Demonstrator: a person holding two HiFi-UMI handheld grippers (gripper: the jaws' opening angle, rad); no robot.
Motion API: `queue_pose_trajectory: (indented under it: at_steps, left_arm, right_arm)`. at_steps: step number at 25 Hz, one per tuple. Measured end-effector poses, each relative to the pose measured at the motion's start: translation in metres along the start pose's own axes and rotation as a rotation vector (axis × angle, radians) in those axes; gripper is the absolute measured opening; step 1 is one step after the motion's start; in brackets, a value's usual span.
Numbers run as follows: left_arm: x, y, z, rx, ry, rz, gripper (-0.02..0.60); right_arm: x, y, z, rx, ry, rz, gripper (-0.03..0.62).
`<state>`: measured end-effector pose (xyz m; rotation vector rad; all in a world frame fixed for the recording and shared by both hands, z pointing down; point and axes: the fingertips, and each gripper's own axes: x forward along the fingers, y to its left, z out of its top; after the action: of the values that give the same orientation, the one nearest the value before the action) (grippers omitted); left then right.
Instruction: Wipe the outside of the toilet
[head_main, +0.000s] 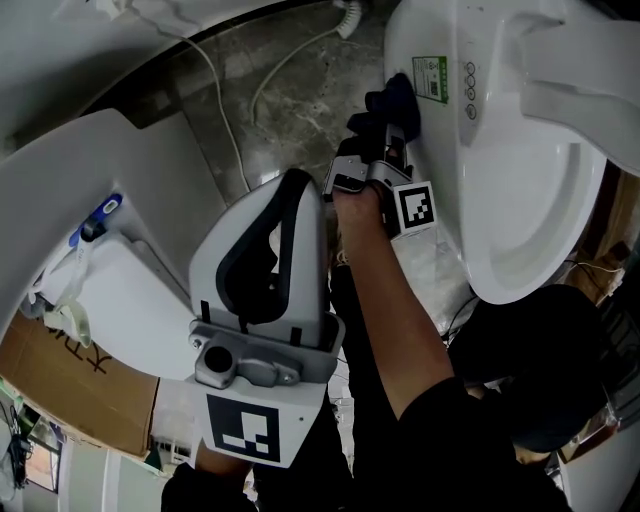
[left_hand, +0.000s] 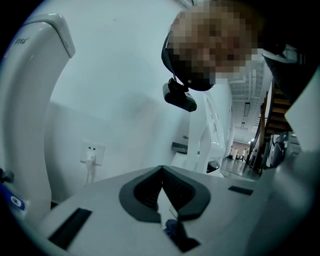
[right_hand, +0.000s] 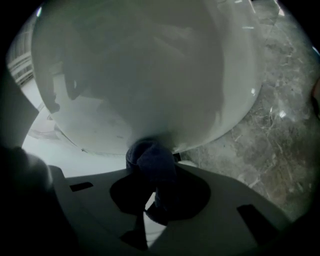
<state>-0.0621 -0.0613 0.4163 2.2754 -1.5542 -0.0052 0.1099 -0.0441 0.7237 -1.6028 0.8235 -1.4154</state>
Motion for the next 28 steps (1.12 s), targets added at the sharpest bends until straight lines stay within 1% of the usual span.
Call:
queue_pose_trajectory:
  at_steps: [5,9,12,14,17,21,24,28]
  left_arm:
    - [0.006,0.000,-0.018,-0.006,0.004,-0.012,0.011]
    - [0.012,0.004,-0.028,-0.019,-0.014,-0.018,0.011]
    - [0.019,0.007,-0.041,-0.028,-0.021,-0.029,0.011]
    - [0.021,0.007,-0.048,-0.014,-0.021,-0.040,0.011]
    - [0.023,0.011,-0.057,-0.009,-0.026,-0.036,0.011]
    - [0.023,0.018,-0.064,-0.022,-0.032,-0.020,0.011]
    - [0.026,0.020,-0.063,-0.021,-0.045,-0.033,0.011]
    - [0.030,0.019,-0.059,0.001,-0.071,-0.058,0.011]
  right_arm:
    - [0.011,-0.022,0.002,0.019,-0.024,-0.002,0.057]
    - [0.019,-0.043,0.004,0.039,-0.048,0.000,0.057]
    - [0.030,-0.073,0.012,-0.017,-0.043,-0.015,0.057]
    - [0.035,-0.092,0.021,-0.068,-0.037,-0.017,0.057]
    - [0.041,-0.112,0.030,-0.104,-0.042,-0.016,0.057]
    - [0.049,-0.133,0.031,-0.093,-0.042,-0.049,0.057]
    - [0.054,-0.139,0.027,-0.082,-0.037,-0.075,0.057]
    - [0.057,-0.153,0.026,-0.045,-0.046,-0.121,0.057]
